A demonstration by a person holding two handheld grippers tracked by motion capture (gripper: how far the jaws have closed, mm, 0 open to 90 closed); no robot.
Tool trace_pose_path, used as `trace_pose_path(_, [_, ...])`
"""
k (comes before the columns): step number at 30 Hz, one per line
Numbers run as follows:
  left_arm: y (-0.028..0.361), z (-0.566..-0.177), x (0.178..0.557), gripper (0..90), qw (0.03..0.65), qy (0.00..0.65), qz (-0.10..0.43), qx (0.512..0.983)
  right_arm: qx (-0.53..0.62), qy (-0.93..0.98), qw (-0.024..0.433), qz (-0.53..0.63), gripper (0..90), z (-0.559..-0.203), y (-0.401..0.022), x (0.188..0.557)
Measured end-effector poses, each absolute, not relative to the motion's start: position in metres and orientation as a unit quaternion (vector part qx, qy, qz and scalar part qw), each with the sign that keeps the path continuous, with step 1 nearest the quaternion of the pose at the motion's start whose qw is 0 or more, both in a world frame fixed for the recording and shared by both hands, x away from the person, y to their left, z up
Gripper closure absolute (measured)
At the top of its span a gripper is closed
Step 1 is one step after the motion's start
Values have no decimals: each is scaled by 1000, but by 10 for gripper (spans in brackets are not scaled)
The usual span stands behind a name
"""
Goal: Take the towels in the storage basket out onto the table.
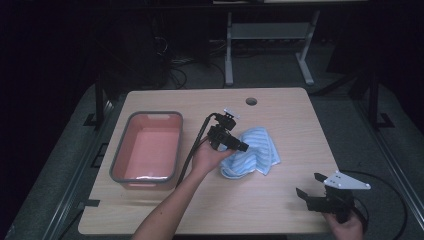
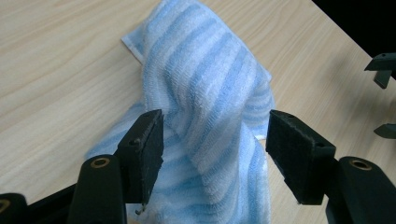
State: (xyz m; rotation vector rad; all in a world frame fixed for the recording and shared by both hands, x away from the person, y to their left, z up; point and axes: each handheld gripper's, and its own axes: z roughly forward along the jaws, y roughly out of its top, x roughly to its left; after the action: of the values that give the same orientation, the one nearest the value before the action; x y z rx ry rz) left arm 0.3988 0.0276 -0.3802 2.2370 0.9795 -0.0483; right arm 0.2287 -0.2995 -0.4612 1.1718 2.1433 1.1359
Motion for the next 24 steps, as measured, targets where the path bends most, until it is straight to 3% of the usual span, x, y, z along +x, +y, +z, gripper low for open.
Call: trace_pose_path(24, [48, -367, 386, 328, 358, 370, -4, 857, 430, 774, 223, 408, 141, -462, -301, 231])
